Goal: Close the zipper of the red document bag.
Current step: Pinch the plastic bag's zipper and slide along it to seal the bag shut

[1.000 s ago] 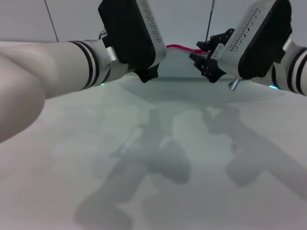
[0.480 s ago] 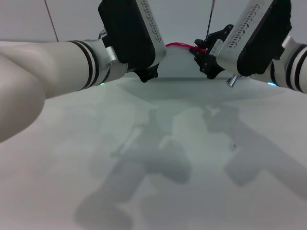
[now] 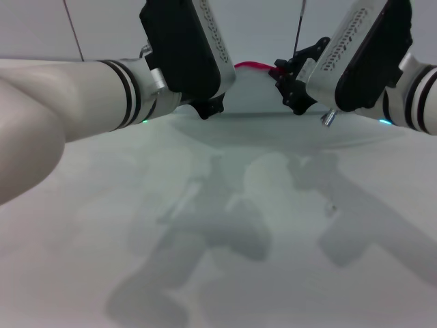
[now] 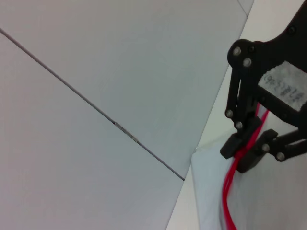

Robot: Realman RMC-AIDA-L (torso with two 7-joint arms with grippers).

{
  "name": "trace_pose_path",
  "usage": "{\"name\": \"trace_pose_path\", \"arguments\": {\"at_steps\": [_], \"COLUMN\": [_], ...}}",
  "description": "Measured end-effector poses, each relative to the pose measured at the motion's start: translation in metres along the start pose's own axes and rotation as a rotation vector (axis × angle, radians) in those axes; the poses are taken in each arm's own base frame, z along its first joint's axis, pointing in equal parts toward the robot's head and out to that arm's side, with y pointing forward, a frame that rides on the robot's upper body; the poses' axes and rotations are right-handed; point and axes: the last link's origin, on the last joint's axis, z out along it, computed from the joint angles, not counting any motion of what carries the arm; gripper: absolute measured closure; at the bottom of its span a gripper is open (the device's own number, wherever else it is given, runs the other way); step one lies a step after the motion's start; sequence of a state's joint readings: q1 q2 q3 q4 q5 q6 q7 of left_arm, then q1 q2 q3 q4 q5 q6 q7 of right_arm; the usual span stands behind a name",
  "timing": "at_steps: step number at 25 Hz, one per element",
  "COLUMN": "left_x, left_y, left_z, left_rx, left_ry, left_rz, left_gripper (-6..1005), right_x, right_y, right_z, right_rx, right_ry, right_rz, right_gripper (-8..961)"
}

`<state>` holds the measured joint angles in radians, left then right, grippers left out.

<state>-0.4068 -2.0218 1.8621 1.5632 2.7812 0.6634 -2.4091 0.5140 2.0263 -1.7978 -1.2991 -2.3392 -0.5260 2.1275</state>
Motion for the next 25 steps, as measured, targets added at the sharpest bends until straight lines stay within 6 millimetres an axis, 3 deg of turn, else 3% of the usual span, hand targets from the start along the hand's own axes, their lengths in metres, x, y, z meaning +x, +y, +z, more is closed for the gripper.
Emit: {"name": "trace_pose_path", "arguments": {"at_steps": [12,19,20,25], "left_x": [-0.001,-0.003,-0.003,-0.002], "left_y": [-0.002,-0.014,-0.016,-0.025], "left_z": [-0.002,-0.016,-0.021,-0.029], "left_rx": [0.015,0.073,0.087,0.121], "left_ry": [0.000,0.008,0.014,0.025], "left_rz": [0.003,-0.008,-0.012,-0.020], "left_gripper": [949,954,954,957], "right_x": [0.011,0.041,0.054,0.079], "right_y": [-0.002,-0.026,-0.035,-0.053], "right_z": [0.002,-0.005,-0.009,-0.017], "right_rx": [0.008,0.121,0.151,0.210], "right_ry": [0.027,0.065,0.094,0.160], "right_rz": [0.010,0.086,0.110,0.131], "right_gripper": [864,872,872,873]}}
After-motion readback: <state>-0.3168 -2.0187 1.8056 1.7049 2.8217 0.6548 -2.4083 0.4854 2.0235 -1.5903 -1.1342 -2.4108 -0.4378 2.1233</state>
